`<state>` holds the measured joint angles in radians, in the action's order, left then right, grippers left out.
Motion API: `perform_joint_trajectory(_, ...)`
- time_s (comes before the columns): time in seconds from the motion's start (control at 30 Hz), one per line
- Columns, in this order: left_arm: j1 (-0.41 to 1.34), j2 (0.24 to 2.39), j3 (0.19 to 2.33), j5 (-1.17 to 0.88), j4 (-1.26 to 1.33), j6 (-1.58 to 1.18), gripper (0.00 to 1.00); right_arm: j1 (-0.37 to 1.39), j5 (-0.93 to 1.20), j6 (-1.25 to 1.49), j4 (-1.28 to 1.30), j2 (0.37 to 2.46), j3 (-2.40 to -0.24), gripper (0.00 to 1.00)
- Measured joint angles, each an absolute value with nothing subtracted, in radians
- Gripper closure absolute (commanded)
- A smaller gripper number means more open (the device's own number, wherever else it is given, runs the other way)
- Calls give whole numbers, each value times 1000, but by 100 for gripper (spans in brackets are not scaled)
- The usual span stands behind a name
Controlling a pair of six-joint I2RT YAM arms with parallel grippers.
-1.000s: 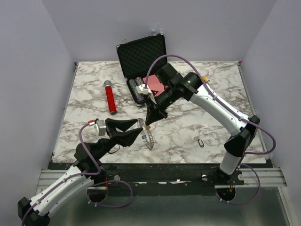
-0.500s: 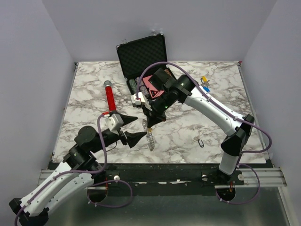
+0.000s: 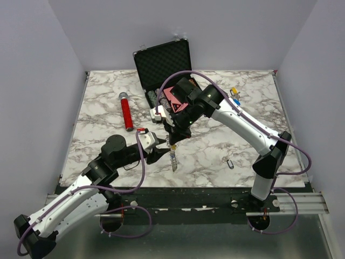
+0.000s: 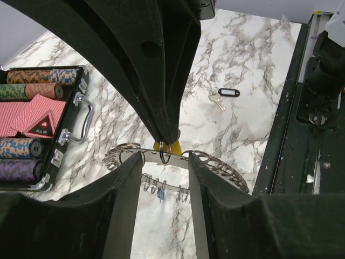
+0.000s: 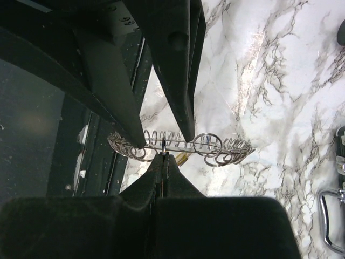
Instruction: Put the keys on the keyring
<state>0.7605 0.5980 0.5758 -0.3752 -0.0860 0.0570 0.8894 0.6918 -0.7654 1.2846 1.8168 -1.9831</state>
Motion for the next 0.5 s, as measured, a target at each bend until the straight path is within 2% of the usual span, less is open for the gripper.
perform_joint_trajectory(0.33,760,626,576,-382,-44,90,77,889,692,-770,1289,1820,-1983,100)
perform_joint_trajectory(0.5,760,642,576,-396,-42,90,79,889,691,-776,1295,1820,-1988,99)
